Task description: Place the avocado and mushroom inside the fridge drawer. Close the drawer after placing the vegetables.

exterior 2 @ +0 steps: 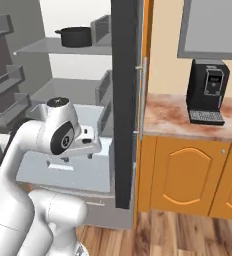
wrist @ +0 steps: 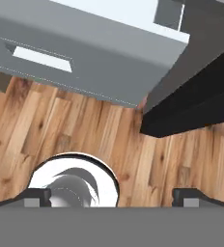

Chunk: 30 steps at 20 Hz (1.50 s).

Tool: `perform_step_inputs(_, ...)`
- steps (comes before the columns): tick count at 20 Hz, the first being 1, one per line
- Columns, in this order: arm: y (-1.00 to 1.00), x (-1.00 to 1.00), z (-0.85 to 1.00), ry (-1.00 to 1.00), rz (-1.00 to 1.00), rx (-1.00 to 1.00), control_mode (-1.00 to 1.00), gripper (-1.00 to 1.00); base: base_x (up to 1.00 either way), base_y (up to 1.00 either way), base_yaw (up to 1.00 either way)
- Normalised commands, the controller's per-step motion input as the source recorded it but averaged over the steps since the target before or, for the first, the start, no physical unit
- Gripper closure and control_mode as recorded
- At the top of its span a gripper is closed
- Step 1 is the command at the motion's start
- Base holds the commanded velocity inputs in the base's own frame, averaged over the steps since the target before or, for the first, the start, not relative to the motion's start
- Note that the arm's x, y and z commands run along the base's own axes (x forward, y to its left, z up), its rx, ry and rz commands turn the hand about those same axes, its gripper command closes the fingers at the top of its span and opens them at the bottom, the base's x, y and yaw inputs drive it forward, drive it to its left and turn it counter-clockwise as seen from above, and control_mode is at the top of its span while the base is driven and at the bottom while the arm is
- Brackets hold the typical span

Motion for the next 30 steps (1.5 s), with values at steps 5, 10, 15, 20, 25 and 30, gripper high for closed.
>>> perform_step_inputs(5, 0.0, 0.0, 0.0, 0.0, 0.0, 0.0, 1.0, -1.0, -0.81, -0.95, -0.13)
perform_step_inputs(10, 0.0, 0.0, 0.0, 0.0, 0.0, 0.0, 1.0, -1.0, 0.25, -0.99, -0.05)
perform_step_inputs(15, 0.0, 0.0, 0.0, 0.0, 0.0, 0.0, 1.0, -1.0, 0.92, -0.9, 0.0)
perform_step_inputs(20, 0.0, 0.0, 0.0, 0.0, 0.0, 0.0, 1.0, -1.0, 0.99, -0.75, -0.02)
perform_step_inputs(25, 0.0, 0.0, 0.0, 0.0, 0.0, 0.0, 1.0, -1.0, 0.8, -0.59, -0.08)
perform_step_inputs(30, 0.0, 0.0, 0.0, 0.0, 0.0, 0.0, 1.0, -1.0, 0.45, -0.44, -0.04)
